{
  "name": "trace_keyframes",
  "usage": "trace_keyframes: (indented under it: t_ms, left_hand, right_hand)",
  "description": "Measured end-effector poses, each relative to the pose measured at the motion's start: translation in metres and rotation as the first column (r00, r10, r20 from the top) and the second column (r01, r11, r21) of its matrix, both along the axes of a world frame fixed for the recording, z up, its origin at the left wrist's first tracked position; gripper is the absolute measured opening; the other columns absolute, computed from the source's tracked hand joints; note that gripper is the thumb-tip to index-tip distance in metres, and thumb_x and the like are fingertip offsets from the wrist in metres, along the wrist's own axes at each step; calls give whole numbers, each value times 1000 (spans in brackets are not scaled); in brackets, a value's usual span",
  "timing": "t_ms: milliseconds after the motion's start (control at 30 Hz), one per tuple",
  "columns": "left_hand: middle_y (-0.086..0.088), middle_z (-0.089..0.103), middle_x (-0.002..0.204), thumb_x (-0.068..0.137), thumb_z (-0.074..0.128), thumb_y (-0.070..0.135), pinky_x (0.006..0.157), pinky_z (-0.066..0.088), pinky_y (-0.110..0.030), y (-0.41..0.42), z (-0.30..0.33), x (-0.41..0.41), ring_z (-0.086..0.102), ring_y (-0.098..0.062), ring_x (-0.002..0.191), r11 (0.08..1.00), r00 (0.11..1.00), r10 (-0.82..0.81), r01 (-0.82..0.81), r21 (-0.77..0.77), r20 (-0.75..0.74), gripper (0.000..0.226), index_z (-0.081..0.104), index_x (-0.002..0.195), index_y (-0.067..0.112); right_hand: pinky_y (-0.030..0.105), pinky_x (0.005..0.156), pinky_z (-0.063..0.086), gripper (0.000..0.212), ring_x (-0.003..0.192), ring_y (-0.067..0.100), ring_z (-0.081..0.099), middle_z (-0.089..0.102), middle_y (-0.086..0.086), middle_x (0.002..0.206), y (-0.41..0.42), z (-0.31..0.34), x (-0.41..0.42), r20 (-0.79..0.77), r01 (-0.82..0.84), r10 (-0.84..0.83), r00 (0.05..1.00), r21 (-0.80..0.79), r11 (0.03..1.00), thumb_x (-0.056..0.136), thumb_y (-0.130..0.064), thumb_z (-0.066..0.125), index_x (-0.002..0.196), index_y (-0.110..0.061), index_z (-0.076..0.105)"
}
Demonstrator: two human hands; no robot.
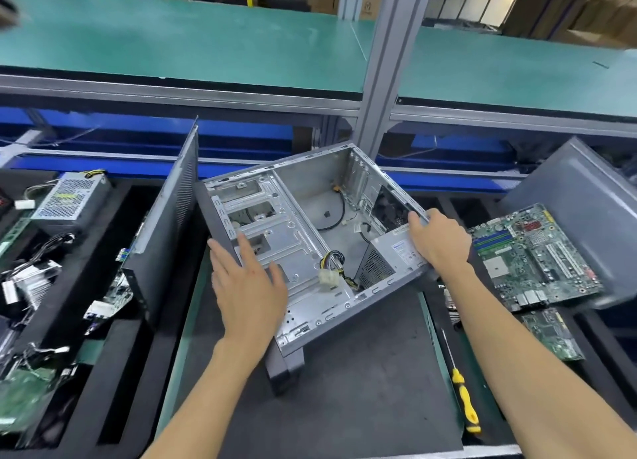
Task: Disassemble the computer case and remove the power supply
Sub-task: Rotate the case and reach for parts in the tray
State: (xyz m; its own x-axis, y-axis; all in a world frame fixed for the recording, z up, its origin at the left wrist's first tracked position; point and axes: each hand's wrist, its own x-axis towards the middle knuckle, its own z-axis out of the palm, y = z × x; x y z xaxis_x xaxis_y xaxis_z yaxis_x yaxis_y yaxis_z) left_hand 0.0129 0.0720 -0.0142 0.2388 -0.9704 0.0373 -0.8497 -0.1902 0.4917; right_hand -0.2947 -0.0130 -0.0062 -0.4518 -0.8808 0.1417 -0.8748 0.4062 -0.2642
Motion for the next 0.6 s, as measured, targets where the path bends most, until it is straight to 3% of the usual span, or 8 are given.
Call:
trace_keyframes:
  t_ms: [133, 233, 300, 467, 600]
  left_hand:
    - [-24, -13, 163, 104, 39, 23, 112, 34, -48, -5, 4, 6, 0, -37, 152, 999, 995, -13, 10, -31, -102, 68, 2, 160, 13]
    - [-21, -14, 164, 104, 37, 18, 117, 26, -45, -19, 5, 15, -3, -33, 153, 996, 990, -75, 69, -54, -119, 65, 4, 160, 14]
    - [-17, -12, 165, 105, 36, 18, 119, 23, -45, -31, 4, 23, -3, -30, 154, 992, 985, -120, 113, -60, -123, 62, 9, 161, 16]
    - [-8, -7, 168, 106, 36, 19, 115, 30, -42, -65, -1, 40, 7, -25, 154, 973, 965, -229, 224, -55, -126, 56, 20, 159, 24]
    - [-2, -7, 168, 106, 39, 22, 110, 30, -31, -94, -6, 53, 20, -24, 151, 940, 928, -339, 339, -32, -156, 57, 19, 159, 31]
  right_hand:
    - [36, 69, 37, 46, 73, 32, 52, 62, 9, 82, 6, 0, 2, 13, 34, -33, 999, -11, 999, 100, -50, 37, 103, -12, 61]
    - [37, 72, 34, 50, 87, 38, 60, 68, 17, 97, 18, -1, 3, -1, 73, -73, 997, 11, 997, 102, -49, 35, 118, -9, 60]
    - [38, 72, 34, 50, 96, 41, 64, 69, 22, 106, 26, -1, 4, -31, 92, -91, 995, 27, 995, 103, -46, 35, 116, -4, 59]
    - [39, 70, 35, 44, 94, 42, 64, 67, 25, 104, 46, 0, 3, -73, 103, -97, 993, 72, 992, 103, -39, 37, 107, 1, 53]
    - [36, 70, 37, 43, 94, 39, 64, 59, 16, 107, 59, -1, 5, -133, 98, -79, 988, 143, 985, 104, -34, 32, 118, 0, 54]
